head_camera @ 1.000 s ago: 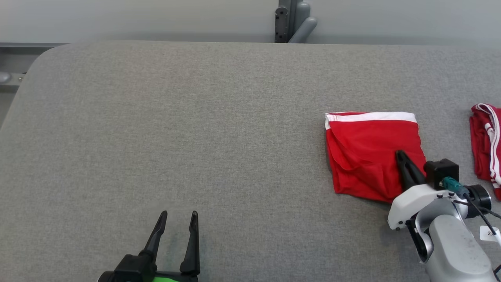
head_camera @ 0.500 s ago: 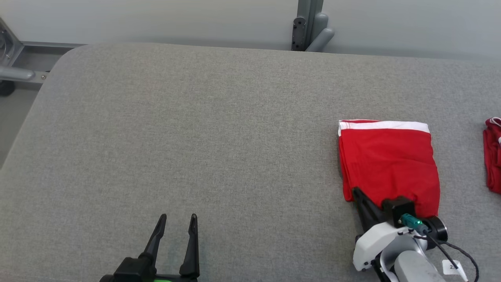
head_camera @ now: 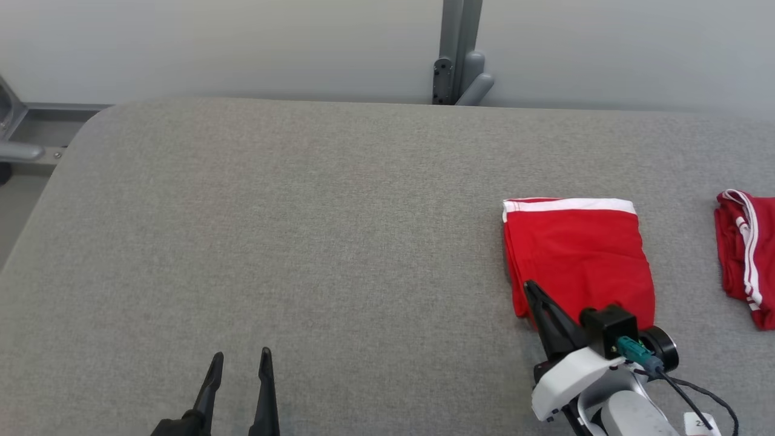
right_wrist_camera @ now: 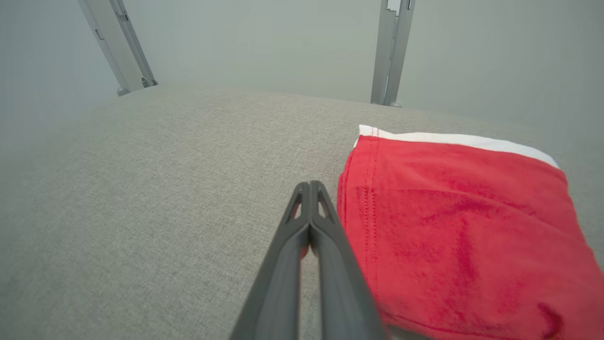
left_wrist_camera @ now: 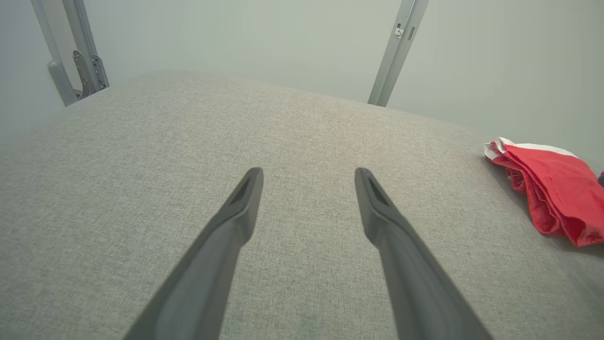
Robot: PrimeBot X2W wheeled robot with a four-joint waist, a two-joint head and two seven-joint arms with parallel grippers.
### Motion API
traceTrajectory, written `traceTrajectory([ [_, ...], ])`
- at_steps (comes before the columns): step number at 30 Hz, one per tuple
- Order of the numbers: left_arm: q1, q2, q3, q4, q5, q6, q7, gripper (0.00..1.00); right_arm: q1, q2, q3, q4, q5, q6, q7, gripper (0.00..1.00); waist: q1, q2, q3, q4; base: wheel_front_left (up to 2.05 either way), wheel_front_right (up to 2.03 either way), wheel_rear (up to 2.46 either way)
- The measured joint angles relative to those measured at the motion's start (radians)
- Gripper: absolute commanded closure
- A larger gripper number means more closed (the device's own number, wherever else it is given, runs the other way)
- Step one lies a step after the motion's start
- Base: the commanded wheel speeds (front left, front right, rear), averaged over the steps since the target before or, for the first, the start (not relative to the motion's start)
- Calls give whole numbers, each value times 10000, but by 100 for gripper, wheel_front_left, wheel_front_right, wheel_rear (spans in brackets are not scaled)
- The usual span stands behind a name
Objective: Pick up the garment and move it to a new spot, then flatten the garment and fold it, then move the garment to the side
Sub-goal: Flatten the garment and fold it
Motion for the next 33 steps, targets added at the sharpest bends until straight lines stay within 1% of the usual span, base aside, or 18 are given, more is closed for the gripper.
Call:
traceTrajectory([
  [4, 151, -4, 368, -38, 25, -52, 0, 0, 488, -242, -330, -1005, -111, 0, -2, 100, 0, 0, -188, -345, 0, 0, 0],
  [6, 198, -4, 543, -71, 21, -59, 0, 0, 719, -349, -575, -1471, -209, 0, -2, 65, 0, 0, -275, -533, 0, 0, 0],
  [7, 198, -2, 608, -86, 21, -92, 0, 0, 840, -408, -723, -1705, -244, 0, -2, 44, 0, 0, -317, -623, 0, 0, 0],
  [8, 197, -2, 654, -96, 21, -132, 0, 0, 968, -468, -901, -1900, -268, 0, -4, 1, 0, 0, -358, -710, 0, 0, 0],
  [11, 193, -4, 779, -69, 52, -265, 0, 0, 1383, -558, -1572, -2320, -282, 0, -4, 0, 0, 0, -469, -932, 0, 0, 0],
  [15, 192, -4, 869, 71, 199, -489, 0, 0, 1834, -596, -2462, -2537, -368, 0, -2, 0, 0, 0, -594, -1161, 0, 0, 0],
  [18, 186, -6, 865, 215, 318, -637, 0, 0, 2116, -571, -3089, -2476, -320, 0, -2, 0, 0, 0, -656, -1274, 0, 0, 0],
  [24, 170, -4, 989, 326, 309, -725, 0, 0, 2284, -589, -4013, -2263, -219, 0, -2, 0, 0, 0, -681, -1418, 0, 0, 0],
  [27, 182, -4, 949, 384, 288, -813, 0, 0, 2281, -627, -4211, -2173, -278, 0, -2, 0, 0, 0, -643, -1459, 0, 0, 0],
  [33, 198, -6, 943, 487, 360, -934, 0, 0, 2261, -679, -4048, -2190, -332, 0, -2, 0, 0, 0, -624, -1388, 0, 0, 0],
])
